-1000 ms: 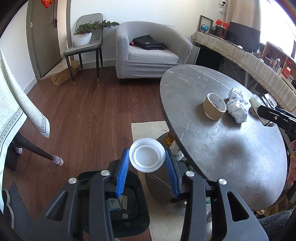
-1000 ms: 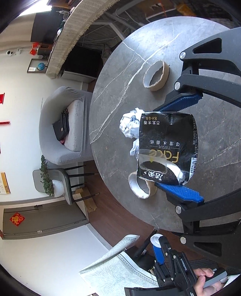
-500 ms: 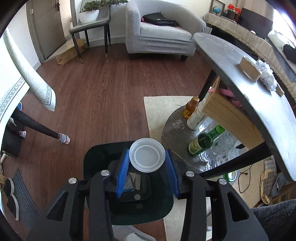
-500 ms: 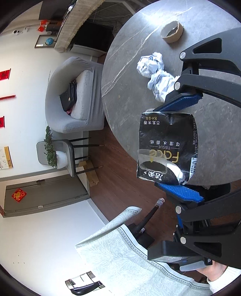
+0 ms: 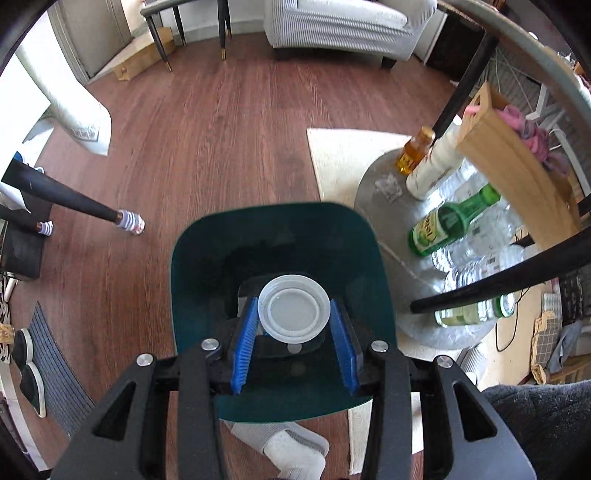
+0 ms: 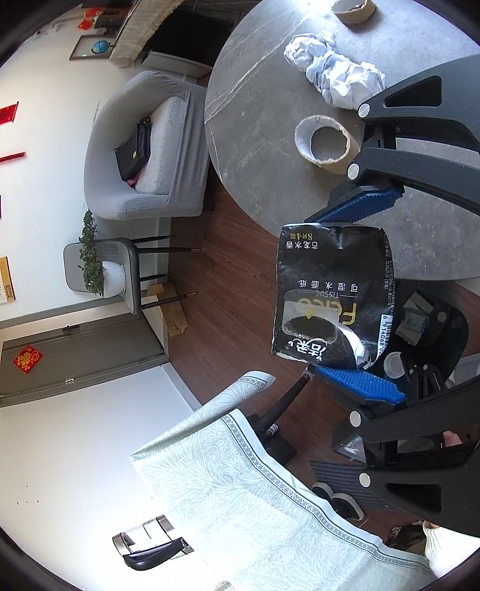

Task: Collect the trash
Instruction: 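Open the left gripper to drop the lid while the right drops the black bag, then move both grippers back over the table toward the brown tape cores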

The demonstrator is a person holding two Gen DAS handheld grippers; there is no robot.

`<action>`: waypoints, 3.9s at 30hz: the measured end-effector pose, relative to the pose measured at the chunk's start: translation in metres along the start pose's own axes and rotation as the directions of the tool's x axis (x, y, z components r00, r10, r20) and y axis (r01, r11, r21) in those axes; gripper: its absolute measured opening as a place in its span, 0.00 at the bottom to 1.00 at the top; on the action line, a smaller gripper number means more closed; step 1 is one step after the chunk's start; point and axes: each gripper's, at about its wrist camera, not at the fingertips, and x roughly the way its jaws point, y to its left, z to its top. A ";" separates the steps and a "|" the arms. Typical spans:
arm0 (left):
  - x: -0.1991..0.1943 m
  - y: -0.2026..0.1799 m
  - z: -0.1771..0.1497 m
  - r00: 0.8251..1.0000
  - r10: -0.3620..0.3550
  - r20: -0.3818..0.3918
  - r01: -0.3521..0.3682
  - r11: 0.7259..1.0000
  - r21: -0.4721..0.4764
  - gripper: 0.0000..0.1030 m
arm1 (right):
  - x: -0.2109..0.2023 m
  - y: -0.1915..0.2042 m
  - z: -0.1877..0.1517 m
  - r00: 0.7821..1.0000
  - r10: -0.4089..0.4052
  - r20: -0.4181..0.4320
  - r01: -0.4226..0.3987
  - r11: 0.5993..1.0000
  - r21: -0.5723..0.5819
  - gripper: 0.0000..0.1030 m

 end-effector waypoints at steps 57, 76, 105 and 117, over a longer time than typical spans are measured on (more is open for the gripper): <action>-0.173 0.070 0.011 0.883 0.002 0.470 0.104 0.974 -0.199 0.30 | 0.184 0.086 -0.082 0.900 0.036 -0.434 -0.084 0.992 -0.094 0.70; -0.221 0.036 0.021 0.802 -0.065 0.594 0.211 0.961 -0.180 0.29 | 0.213 0.109 -0.144 0.815 -0.100 -0.570 -0.108 0.941 -0.320 0.82; -0.261 -0.008 0.032 0.734 -0.062 0.676 0.218 0.965 -0.148 0.43 | 0.050 0.077 -0.030 0.992 0.026 -0.126 -0.063 0.951 -0.302 0.63; -0.266 -0.059 0.044 0.723 -0.095 0.684 0.195 0.978 -0.070 0.53 | -0.016 -0.022 -0.014 0.994 -0.106 0.010 0.106 0.981 -0.164 0.63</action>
